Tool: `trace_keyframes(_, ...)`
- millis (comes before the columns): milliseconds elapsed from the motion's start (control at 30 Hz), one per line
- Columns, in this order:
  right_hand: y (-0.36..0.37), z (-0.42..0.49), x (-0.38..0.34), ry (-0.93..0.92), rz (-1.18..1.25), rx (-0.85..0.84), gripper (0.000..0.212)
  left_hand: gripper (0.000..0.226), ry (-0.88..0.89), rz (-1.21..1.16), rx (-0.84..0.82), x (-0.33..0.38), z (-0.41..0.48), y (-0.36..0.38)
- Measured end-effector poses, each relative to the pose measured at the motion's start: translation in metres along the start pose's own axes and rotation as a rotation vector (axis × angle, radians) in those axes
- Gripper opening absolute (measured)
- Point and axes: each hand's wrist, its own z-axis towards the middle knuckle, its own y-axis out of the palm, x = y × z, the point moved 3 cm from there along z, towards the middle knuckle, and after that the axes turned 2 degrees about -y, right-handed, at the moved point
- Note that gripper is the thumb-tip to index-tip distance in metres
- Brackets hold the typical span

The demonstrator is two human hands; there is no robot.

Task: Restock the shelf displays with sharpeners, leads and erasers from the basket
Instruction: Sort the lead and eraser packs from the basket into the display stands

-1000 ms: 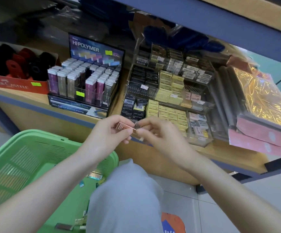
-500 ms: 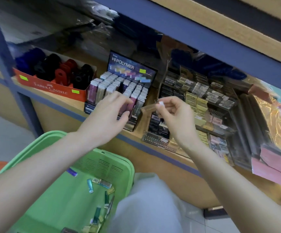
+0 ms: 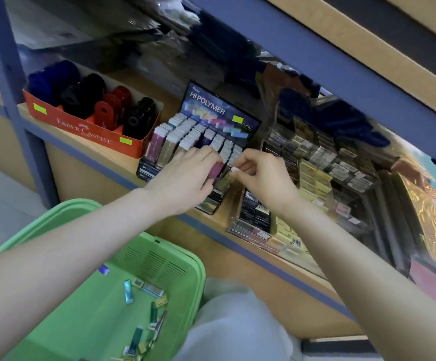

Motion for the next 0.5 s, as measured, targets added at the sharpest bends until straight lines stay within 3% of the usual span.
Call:
trace_keyframes(333, 0.012, -0.007, -0.007, -0.083, -0.32, 0.034, 0.021, 0.042, 0.051, 0.078, -0.022, -0.002, 0.001, 0.002)
trace_keyframes(500, 0.009, -0.025, -0.017, -0.285, -0.489, 0.247, 0.015, 0.038, 0.083, 0.175, 0.116, -0.002, -0.02, -0.014)
